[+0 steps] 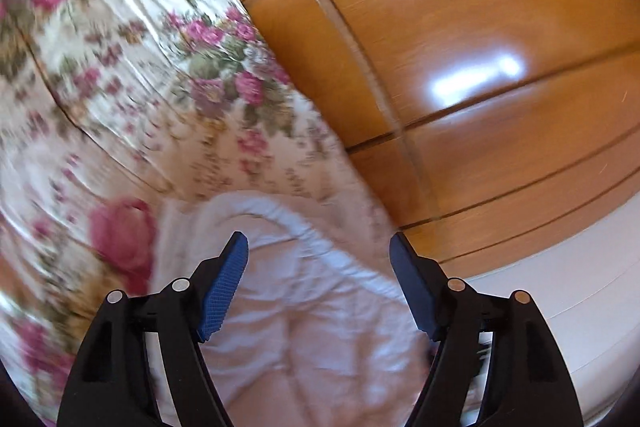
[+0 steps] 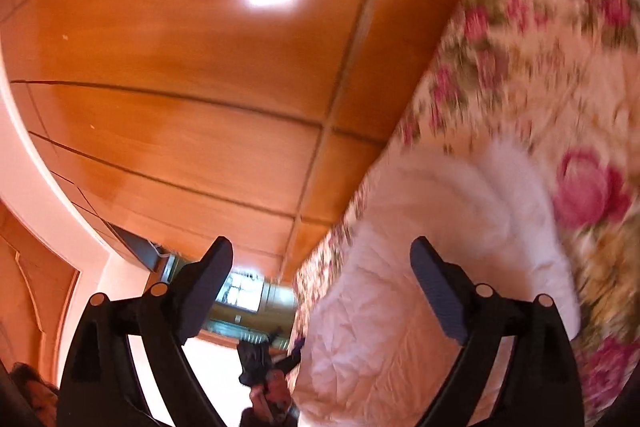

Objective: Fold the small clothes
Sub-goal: 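Grasp the folded jacket edge again with both grippers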

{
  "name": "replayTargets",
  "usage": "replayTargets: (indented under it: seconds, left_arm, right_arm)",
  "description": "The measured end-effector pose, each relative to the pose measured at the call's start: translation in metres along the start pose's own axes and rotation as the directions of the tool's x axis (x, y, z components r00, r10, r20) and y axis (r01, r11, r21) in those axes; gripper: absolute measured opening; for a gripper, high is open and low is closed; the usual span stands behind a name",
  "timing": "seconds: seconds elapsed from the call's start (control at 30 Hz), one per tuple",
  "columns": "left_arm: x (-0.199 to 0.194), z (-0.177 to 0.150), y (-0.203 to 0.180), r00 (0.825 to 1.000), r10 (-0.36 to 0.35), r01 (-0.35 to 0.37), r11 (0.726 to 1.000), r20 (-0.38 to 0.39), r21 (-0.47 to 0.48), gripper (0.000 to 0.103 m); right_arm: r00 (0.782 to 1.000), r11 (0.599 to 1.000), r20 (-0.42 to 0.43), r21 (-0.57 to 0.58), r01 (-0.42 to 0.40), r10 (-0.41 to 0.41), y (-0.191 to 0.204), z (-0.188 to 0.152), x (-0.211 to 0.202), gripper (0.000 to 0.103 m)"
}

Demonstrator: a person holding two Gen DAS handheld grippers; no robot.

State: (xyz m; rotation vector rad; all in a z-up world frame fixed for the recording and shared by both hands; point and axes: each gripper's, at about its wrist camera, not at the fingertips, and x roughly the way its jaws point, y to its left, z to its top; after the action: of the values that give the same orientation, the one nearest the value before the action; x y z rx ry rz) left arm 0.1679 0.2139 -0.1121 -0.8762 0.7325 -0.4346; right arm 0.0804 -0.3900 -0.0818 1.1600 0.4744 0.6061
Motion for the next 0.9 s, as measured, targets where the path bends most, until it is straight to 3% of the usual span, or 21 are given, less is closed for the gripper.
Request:
replayTargets:
  seconds: [0.07,0.13,0.2,0.27,0.3,0.4,0.47,0.5,0.57,0.6,0.67,0.73,0.83,0.9]
  left_arm:
    - [0.003,-0.007,0.001,0.999,0.042,-0.041,0.998,-0.014,0.055,0.072]
    - [0.006,-0.011,0.003,0.998,0.065,-0.064,0.995,-0.02,0.083,0.075]
    - [0.015,-0.009,0.006,0.995,0.093,-0.091,0.991,-0.02,0.098,0.075]
    - [0.024,-0.009,0.004,0.991,0.132,-0.127,0.983,-0.032,0.13,0.075]
    - [0.028,-0.008,0.002,0.989,0.142,-0.134,0.979,-0.043,0.153,0.075]
    - [0.042,-0.012,-0.009,0.97,0.229,-0.2,0.939,-0.076,0.279,0.075]
    - [0.05,-0.019,-0.014,0.957,0.279,-0.233,0.903,-0.081,0.361,0.072]
    - [0.053,-0.022,-0.015,0.951,0.299,-0.249,0.888,-0.075,0.388,0.069]
    - [0.057,-0.03,-0.015,0.939,0.338,-0.281,0.859,-0.062,0.427,0.048]
    - [0.058,-0.032,-0.015,0.936,0.347,-0.291,0.851,-0.052,0.436,0.044]
    - [0.055,-0.035,-0.013,0.937,0.348,-0.298,0.847,-0.035,0.44,0.024]
    - [0.051,-0.036,-0.014,0.94,0.339,-0.295,0.849,-0.023,0.438,0.011]
    - [0.042,-0.037,-0.023,0.946,0.324,-0.297,0.85,0.011,0.435,0.006]
    - [0.033,-0.038,-0.034,0.947,0.317,-0.305,0.836,0.053,0.456,0.005]
  right_arm:
    - [0.995,0.993,0.028,-0.066,0.098,-0.097,0.009,0.004,-0.003,0.091]
    - [0.962,0.944,-0.005,-0.195,0.265,-0.271,0.021,0.006,0.01,0.091]
    - [0.909,0.854,0.003,-0.339,0.394,-0.418,0.032,0.001,0.03,0.091]
    - [0.843,0.73,0.018,-0.491,0.476,-0.537,0.044,-0.007,0.059,0.091]
    - [0.812,0.678,0.018,-0.54,0.498,-0.583,0.046,-0.009,0.075,0.091]
    - [0.744,0.575,0.003,-0.634,0.518,-0.668,0.039,-0.016,0.103,0.089]
    - [0.698,0.501,0.009,-0.69,0.523,-0.716,0.033,-0.023,0.118,0.064]
    - [0.672,0.462,0.017,-0.714,0.527,-0.74,0.03,-0.029,0.124,0.059]
    - [0.674,0.443,0.031,-0.731,0.519,-0.738,0.027,-0.036,0.121,0.035]
    - [0.678,0.427,0.049,-0.743,0.515,-0.733,0.028,-0.041,0.119,0.03]
    - [0.68,0.403,0.08,-0.753,0.52,-0.729,0.031,-0.044,0.115,0.021]
    - [0.683,0.382,0.114,-0.757,0.53,-0.721,0.038,-0.048,0.111,0.018]
    - [0.705,0.373,0.15,-0.762,0.529,-0.693,0.056,-0.052,0.103,0.015]
    - [0.719,0.381,0.163,-0.758,0.53,-0.676,0.065,-0.05,0.1,0.014]
